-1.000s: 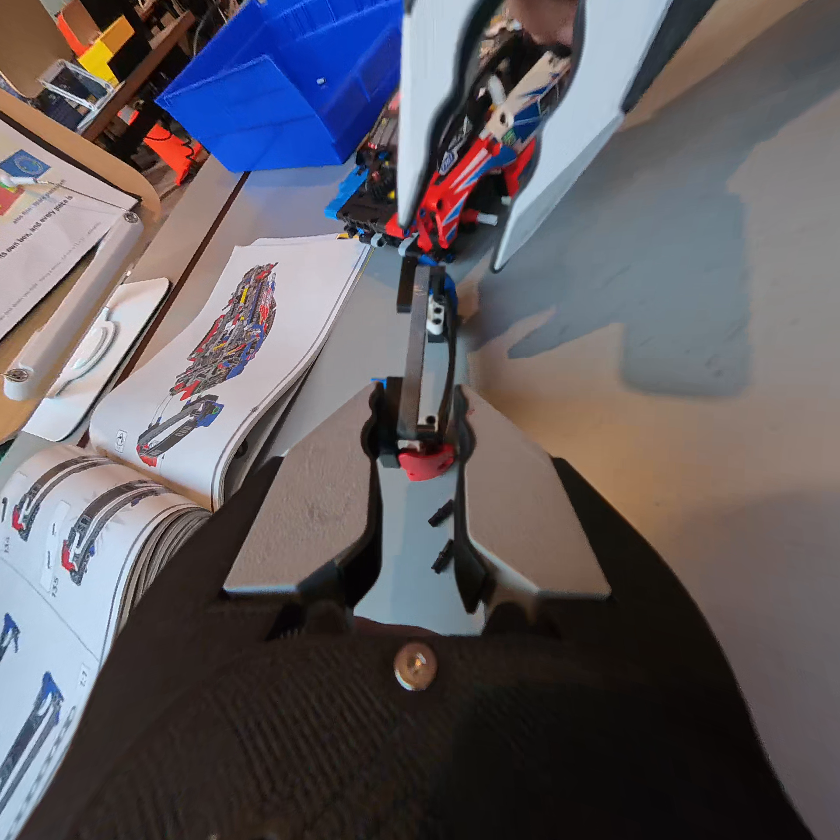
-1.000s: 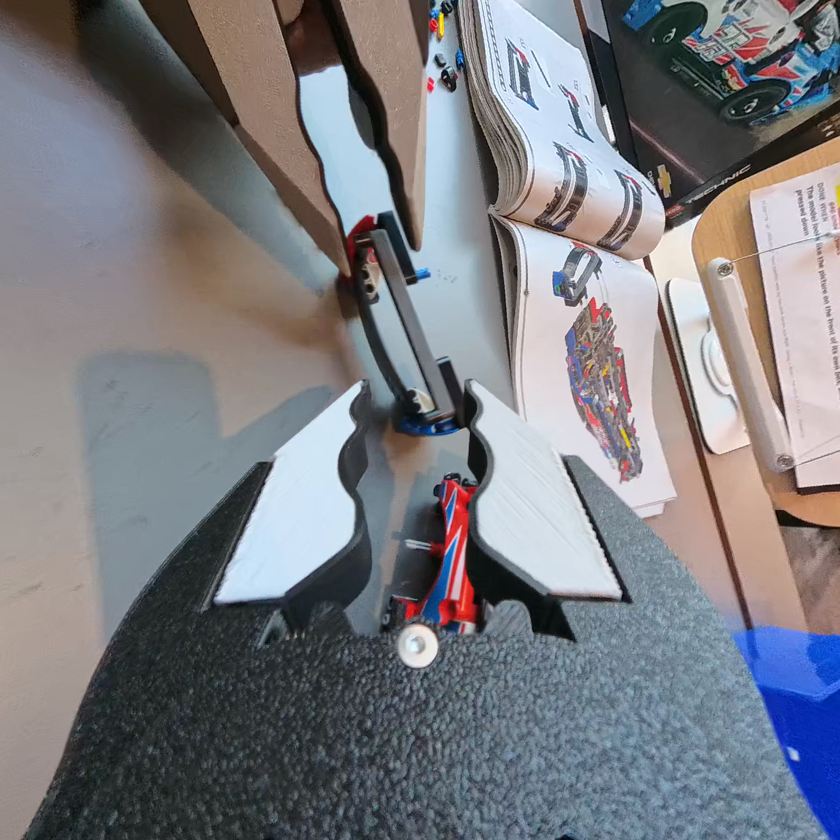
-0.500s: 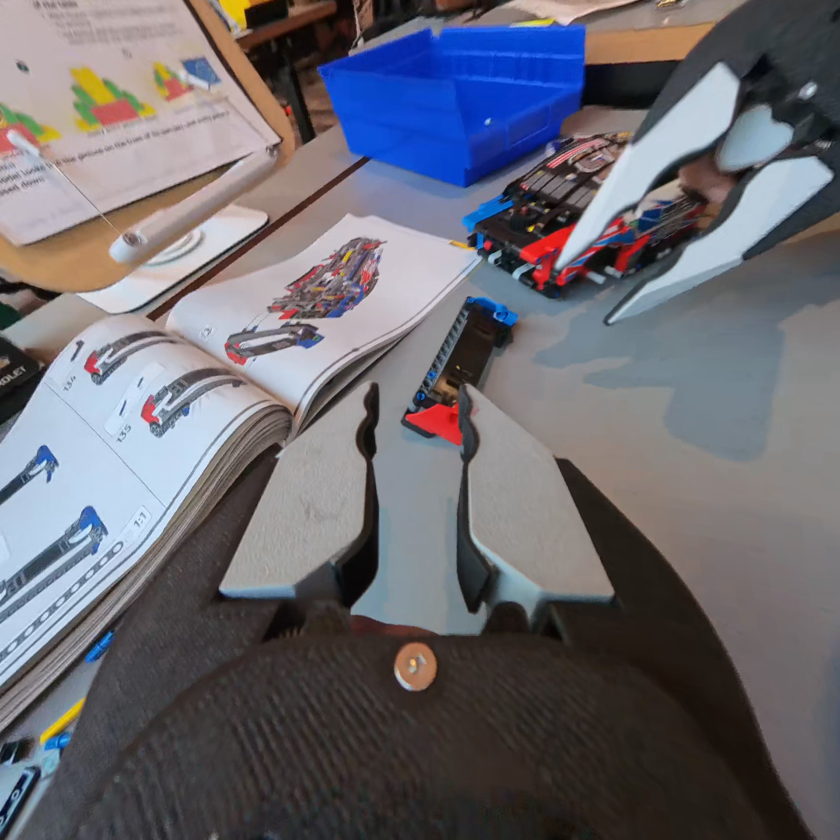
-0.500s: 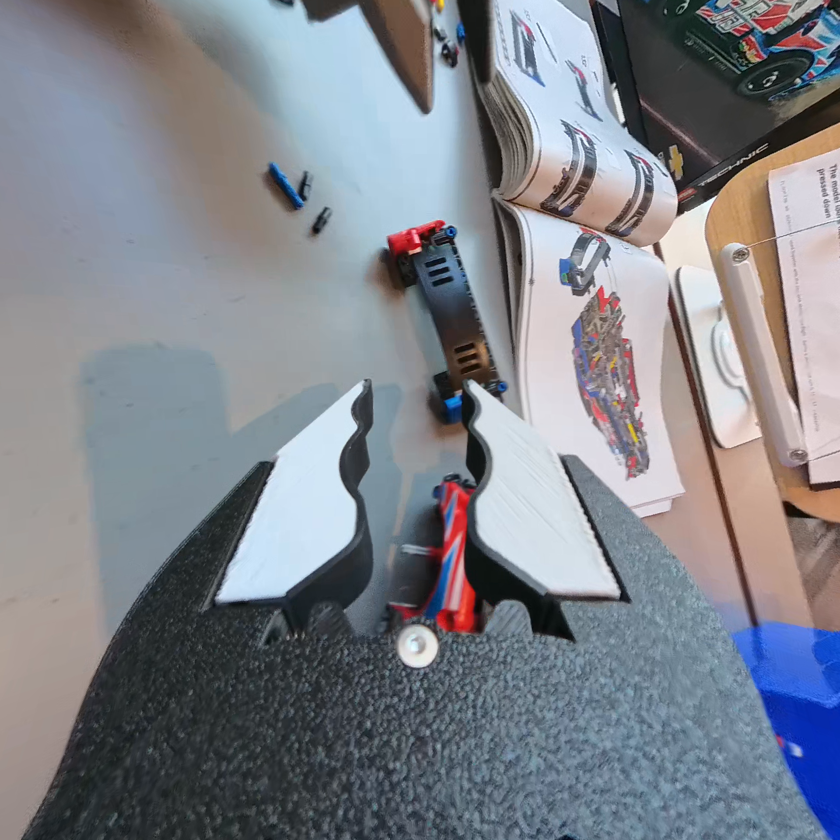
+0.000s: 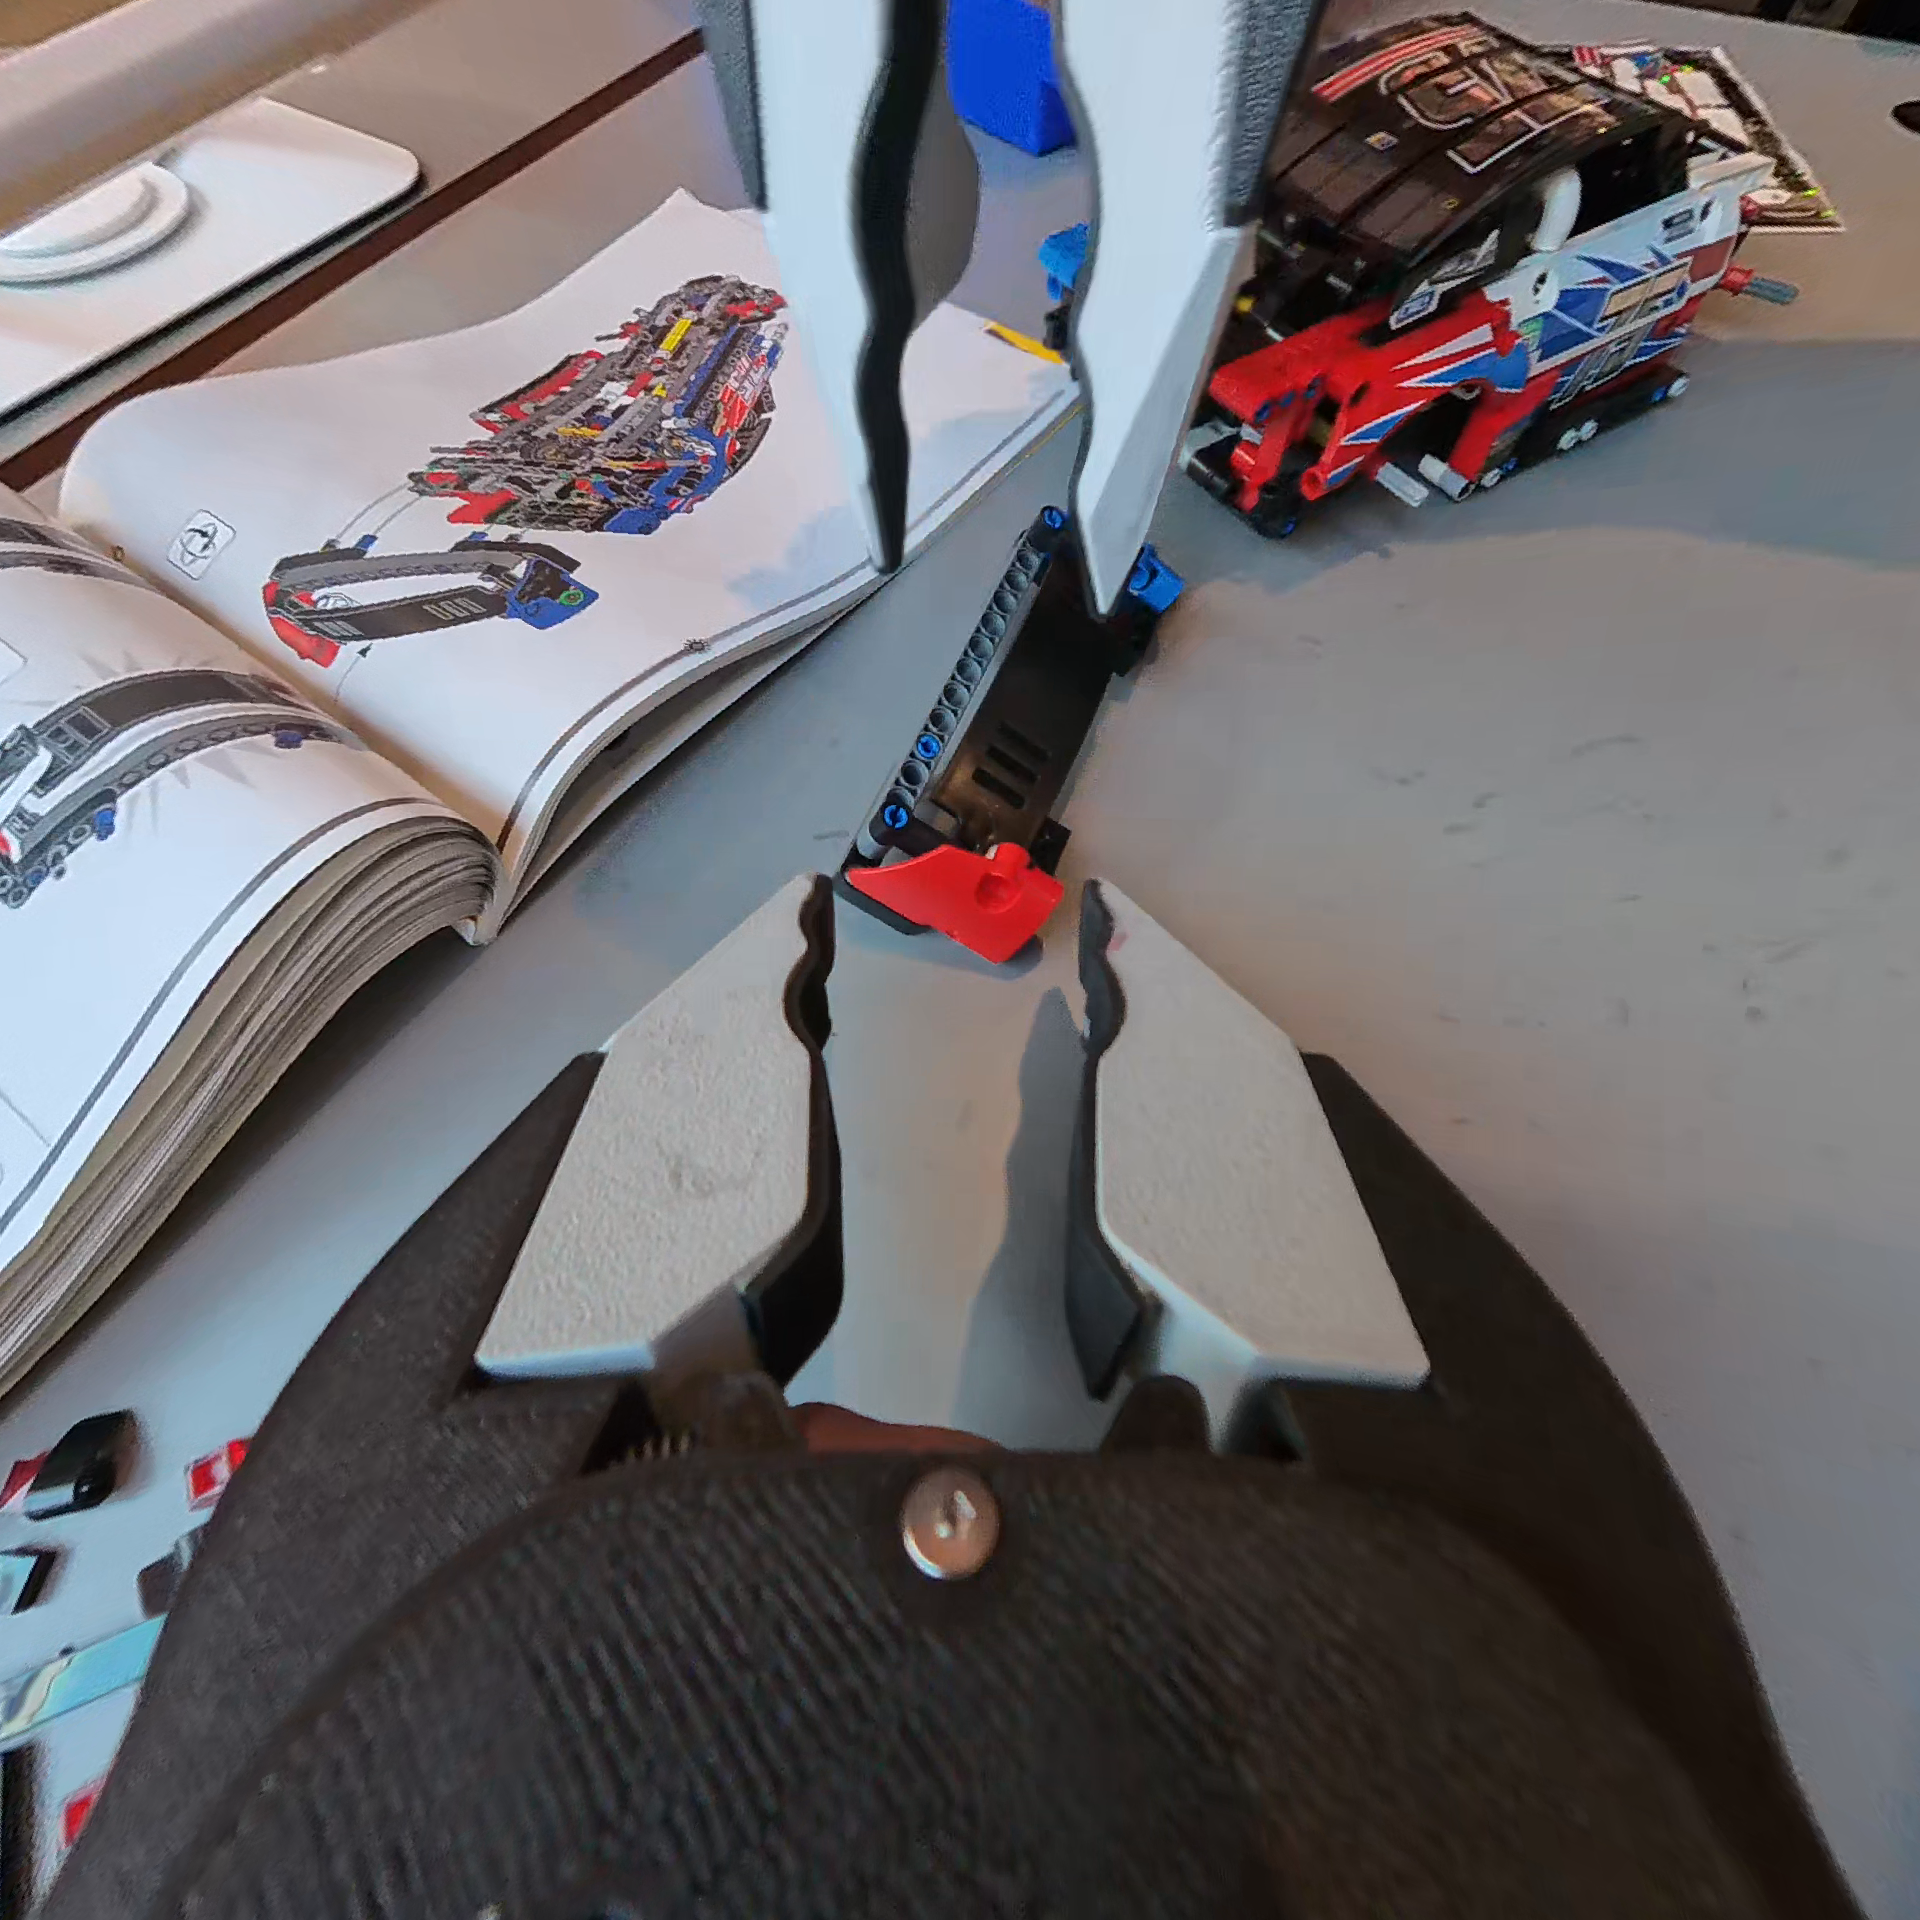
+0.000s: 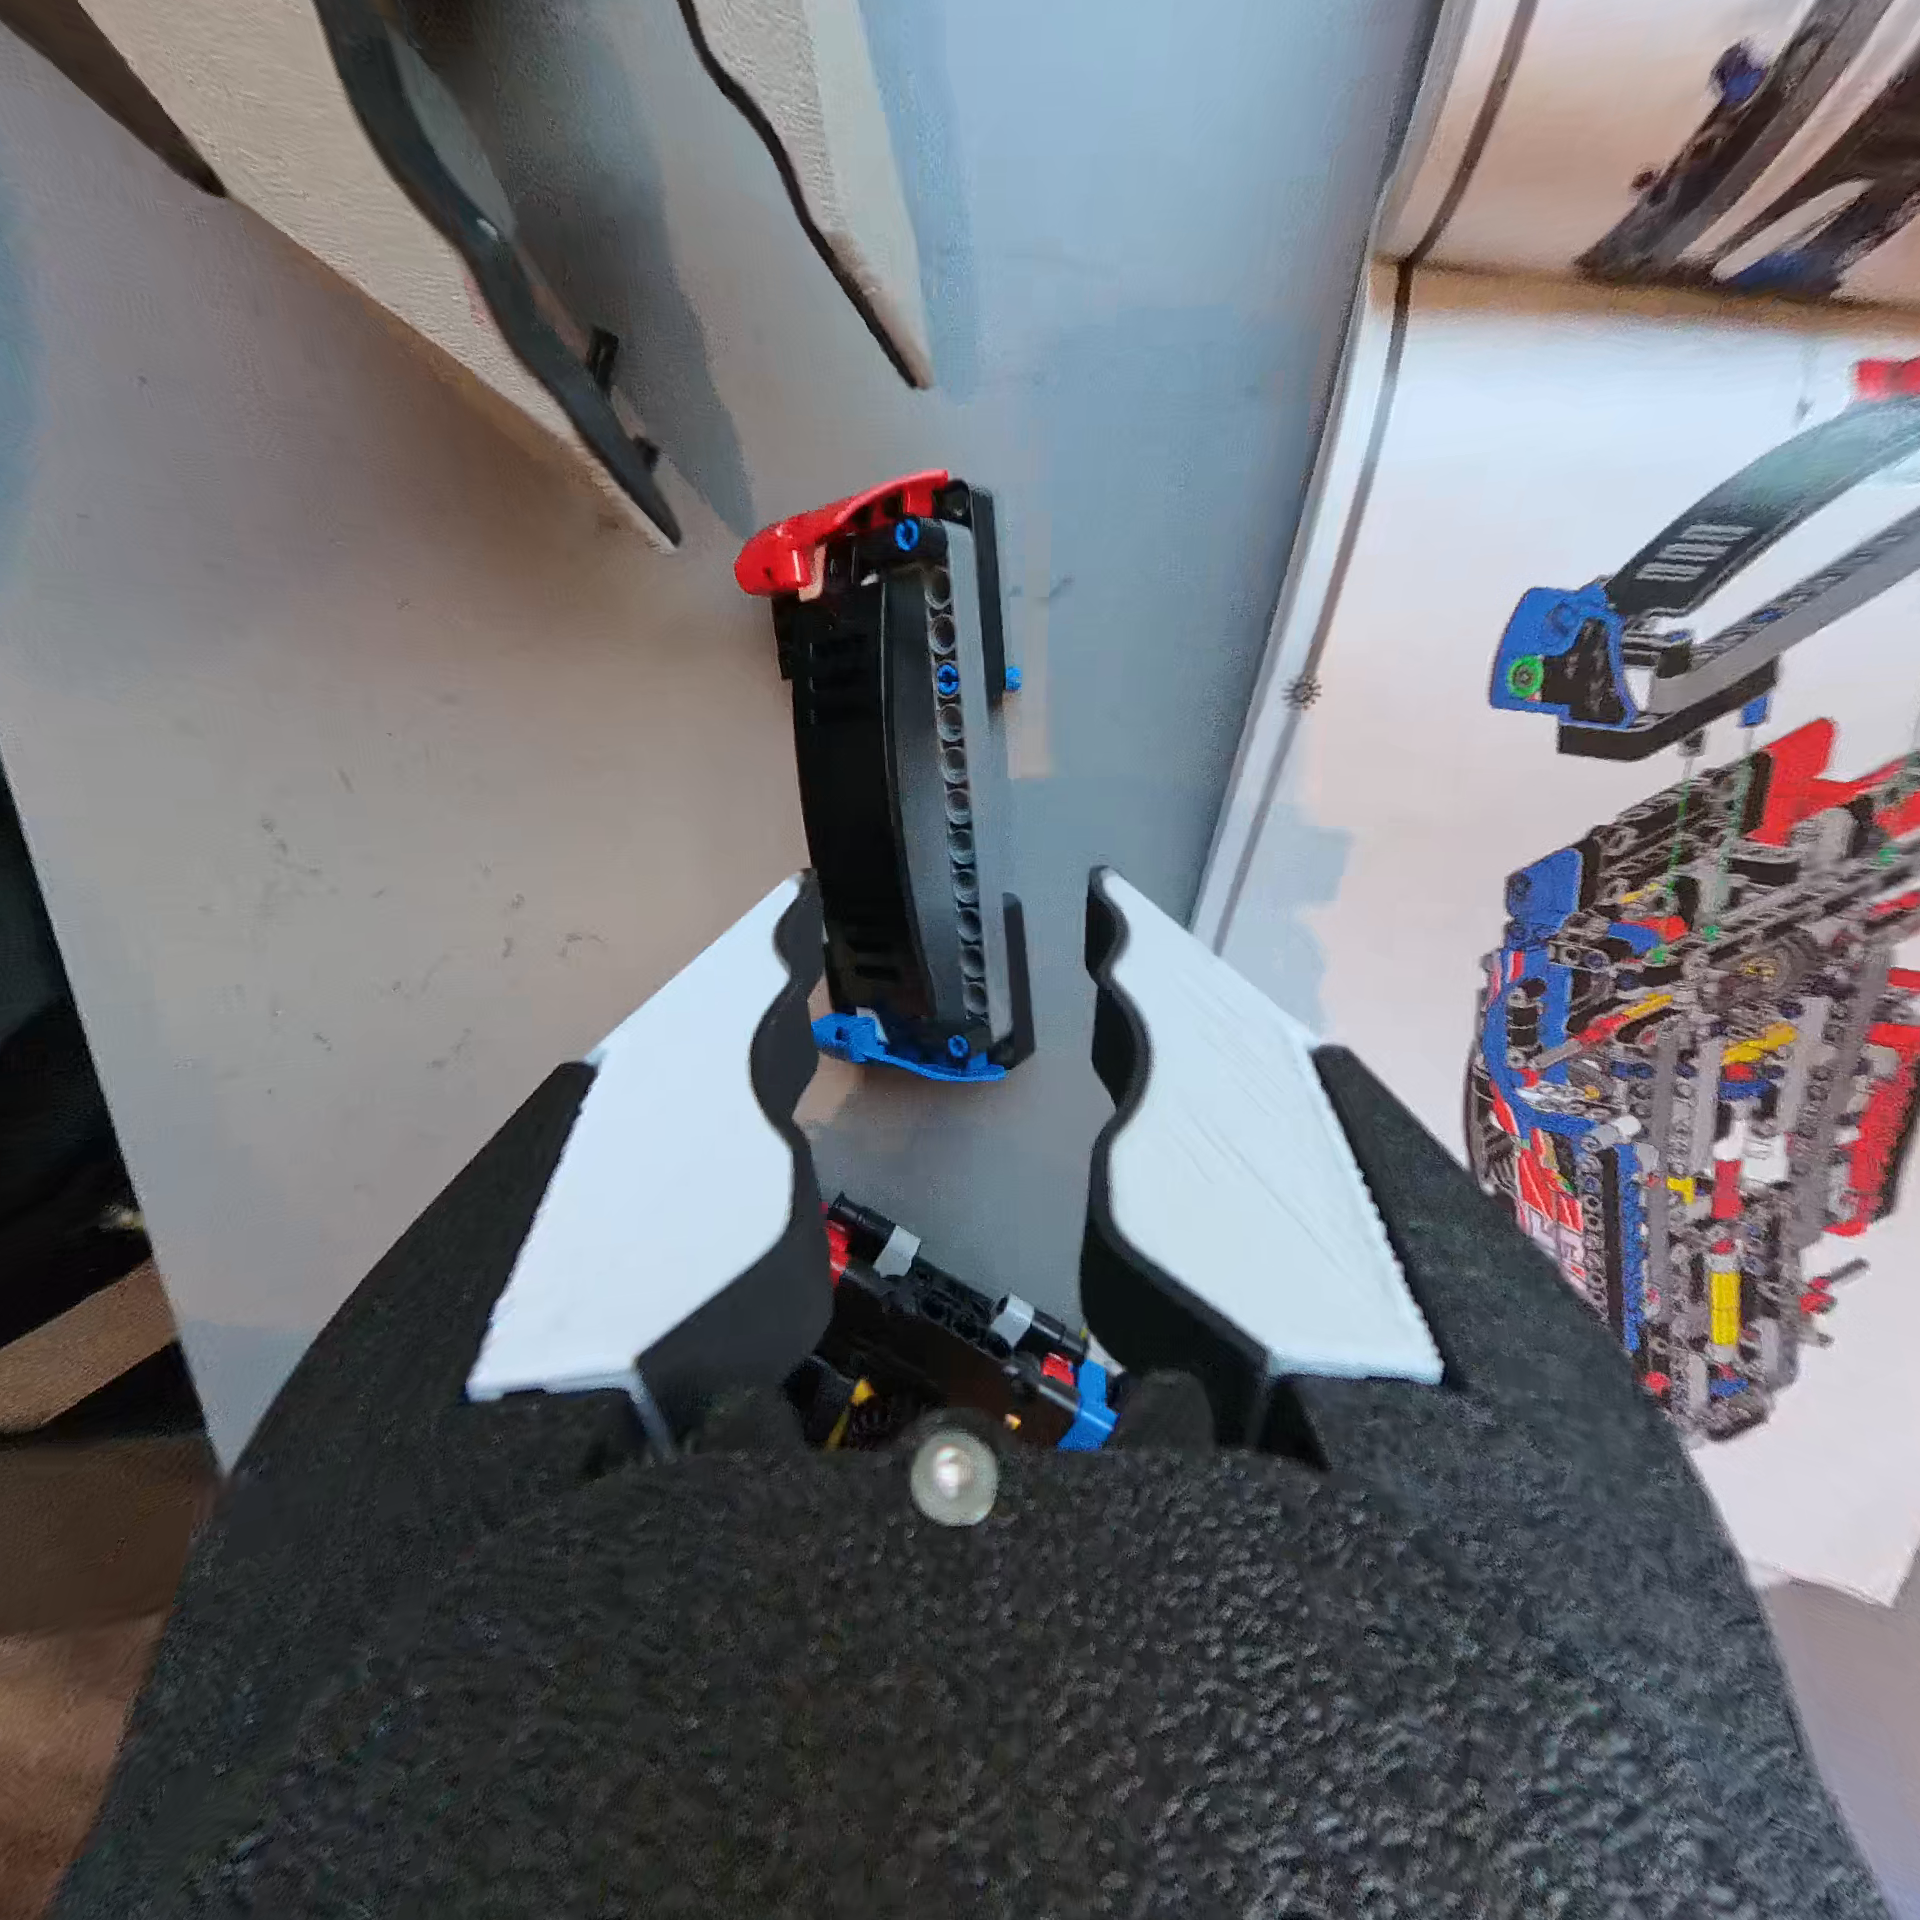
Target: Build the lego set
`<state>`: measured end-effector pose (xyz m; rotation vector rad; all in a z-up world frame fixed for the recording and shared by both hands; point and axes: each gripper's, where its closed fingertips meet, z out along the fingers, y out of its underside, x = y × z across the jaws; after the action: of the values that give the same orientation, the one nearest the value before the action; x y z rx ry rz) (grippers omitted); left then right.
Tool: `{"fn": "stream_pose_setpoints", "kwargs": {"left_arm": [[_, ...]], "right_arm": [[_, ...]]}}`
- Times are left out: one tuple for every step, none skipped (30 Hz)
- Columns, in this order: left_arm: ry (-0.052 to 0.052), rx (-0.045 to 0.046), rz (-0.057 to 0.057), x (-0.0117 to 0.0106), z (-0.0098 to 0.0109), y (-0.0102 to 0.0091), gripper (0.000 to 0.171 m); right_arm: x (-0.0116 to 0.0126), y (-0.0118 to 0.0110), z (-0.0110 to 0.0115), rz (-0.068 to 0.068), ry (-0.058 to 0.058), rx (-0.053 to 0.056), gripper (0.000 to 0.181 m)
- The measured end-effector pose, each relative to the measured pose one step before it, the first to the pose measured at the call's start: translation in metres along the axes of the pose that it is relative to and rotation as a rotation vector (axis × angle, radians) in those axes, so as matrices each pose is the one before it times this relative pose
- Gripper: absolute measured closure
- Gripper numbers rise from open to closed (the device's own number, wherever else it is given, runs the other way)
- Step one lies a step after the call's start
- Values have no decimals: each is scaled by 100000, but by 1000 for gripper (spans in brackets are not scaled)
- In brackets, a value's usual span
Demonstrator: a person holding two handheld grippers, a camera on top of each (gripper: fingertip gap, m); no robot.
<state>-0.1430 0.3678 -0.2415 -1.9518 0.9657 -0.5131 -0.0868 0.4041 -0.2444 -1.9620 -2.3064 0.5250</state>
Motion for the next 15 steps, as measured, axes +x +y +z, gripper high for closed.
{"fn": "stream_pose_setpoints", "kwargs": {"left_arm": [[-159, -618, 80, -18, 122, 53, 126], [-142, -927, 143, 2, 101, 105, 126], [154, -719, 668, 89, 71, 78, 125], [-506, -507, 829, 31, 60, 50, 125], [-532, -719, 1096, 56, 77, 77, 125], [-440, -866, 1352, 91, 87, 90, 126], [-430, -800, 1469, 109, 80, 93, 125], [-365, -524, 1377, 99, 56, 45, 124], [-617, -38, 871, 25, -9, 3, 123], [-592, 520, 78, -51, -72, -62, 120], [296, 733, -549, 10, -127, -67, 119], [888, 862, -1011, 47, -141, -88, 119], [1142, 1087, -1227, 61, -118, -138, 118], [1489, 1168, -1169, 157, -76, -184, 117], [2165, 1032, -670, 348, -40, -195, 116]], "right_arm": [[-4, 164, 362, 412, -2976, -2362, 123], [48, 101, 383, 337, -1848, -2220, 115], [-229, 40, 369, 485, -2824, -1685, 114], [-583, 14, 332, 255, -4535, -1311, 118], [-502, -21, 313, -167, -3422, -752, 125], [-163, 5, 280, -1025, -323, -608, 132], [204, 112, 208, -2114, 3034, -888, 141], [-41, -19, 67, -1748, 2491, 261, 141], [-47, -165, -67, -813, 3589, 1309, 142], [-52, -62, -87, -1512, 5349, 1100, 141], [-156, 147, -71, -3016, 6570, 133, 141], [-341, 146, -88, -4002, 7028, 540, 141], [-411, -40, -111, -4662, 7857, 1731, 141], [-419, -78, -129, -4775, 8552, 2016, 142], [-460, 14, -132, -3770, 8267, 1330, 142]]}}
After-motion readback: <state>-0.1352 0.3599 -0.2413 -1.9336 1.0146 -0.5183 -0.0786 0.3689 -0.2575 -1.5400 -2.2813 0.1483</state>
